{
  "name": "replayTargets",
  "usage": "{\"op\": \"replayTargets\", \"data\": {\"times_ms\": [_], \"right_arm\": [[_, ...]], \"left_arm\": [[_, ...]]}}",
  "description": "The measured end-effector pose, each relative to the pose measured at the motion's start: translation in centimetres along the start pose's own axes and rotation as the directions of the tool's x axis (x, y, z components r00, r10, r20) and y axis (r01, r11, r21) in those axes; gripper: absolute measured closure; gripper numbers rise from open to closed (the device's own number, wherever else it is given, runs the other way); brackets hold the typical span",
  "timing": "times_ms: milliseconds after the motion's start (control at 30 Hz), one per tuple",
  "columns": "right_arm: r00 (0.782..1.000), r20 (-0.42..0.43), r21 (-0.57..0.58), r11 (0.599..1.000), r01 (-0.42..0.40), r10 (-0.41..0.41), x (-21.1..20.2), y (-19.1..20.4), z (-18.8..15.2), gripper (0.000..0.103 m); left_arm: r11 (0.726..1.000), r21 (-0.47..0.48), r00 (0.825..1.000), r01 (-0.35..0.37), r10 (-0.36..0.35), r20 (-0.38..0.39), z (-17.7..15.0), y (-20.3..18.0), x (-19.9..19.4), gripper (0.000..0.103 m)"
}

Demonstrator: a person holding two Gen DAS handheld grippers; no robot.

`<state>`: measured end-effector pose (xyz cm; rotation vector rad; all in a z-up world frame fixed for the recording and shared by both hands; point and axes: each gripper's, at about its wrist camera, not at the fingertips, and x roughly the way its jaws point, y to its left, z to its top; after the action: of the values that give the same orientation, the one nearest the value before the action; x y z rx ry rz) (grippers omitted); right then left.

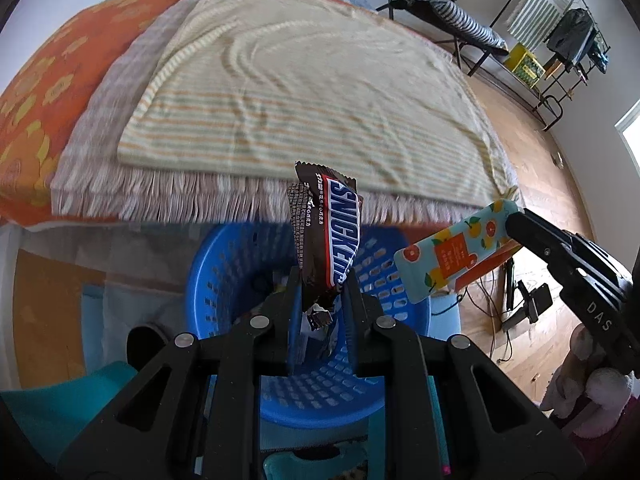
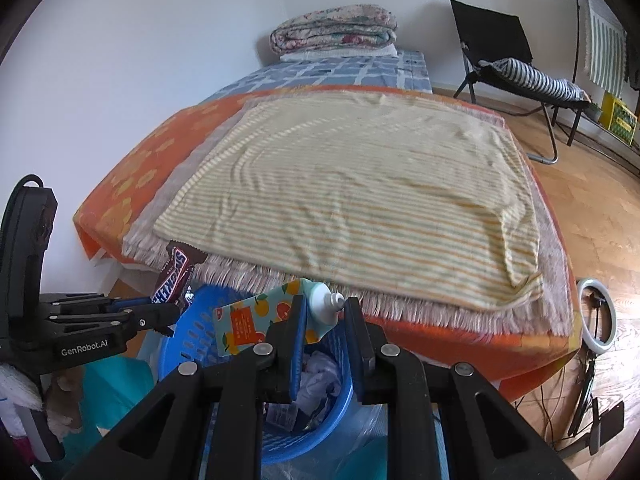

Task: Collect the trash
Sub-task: 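Carry the Snickers wrapper with the left tool while the right tool carries the tube to the basket, then open both tools over the basket to drop the wrapper and tube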

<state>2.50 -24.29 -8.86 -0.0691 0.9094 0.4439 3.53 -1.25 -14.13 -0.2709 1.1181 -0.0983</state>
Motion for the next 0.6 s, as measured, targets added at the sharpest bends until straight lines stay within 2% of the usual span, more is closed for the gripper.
{"op": "replayTargets", "data": {"times_ms": [400, 600], "right_arm": [[0.999, -0.052, -0.005, 1.0, 0.0, 0.0, 1.5, 0.7, -1.8, 0.085], [0.997, -0.075, -0.021, 1.0, 0.011, -0.013, 2.2, 1.1, -2.6, 0.085]], "left_arm": [[0.999, -0.049, 0.996, -0.009, 0.005, -0.094, -2.8, 1.8, 2.5, 0.086], [0.999, -0.049, 0.994, -0.019, 0.013, -0.111, -3.3, 2.1, 3.1, 0.086]]}}
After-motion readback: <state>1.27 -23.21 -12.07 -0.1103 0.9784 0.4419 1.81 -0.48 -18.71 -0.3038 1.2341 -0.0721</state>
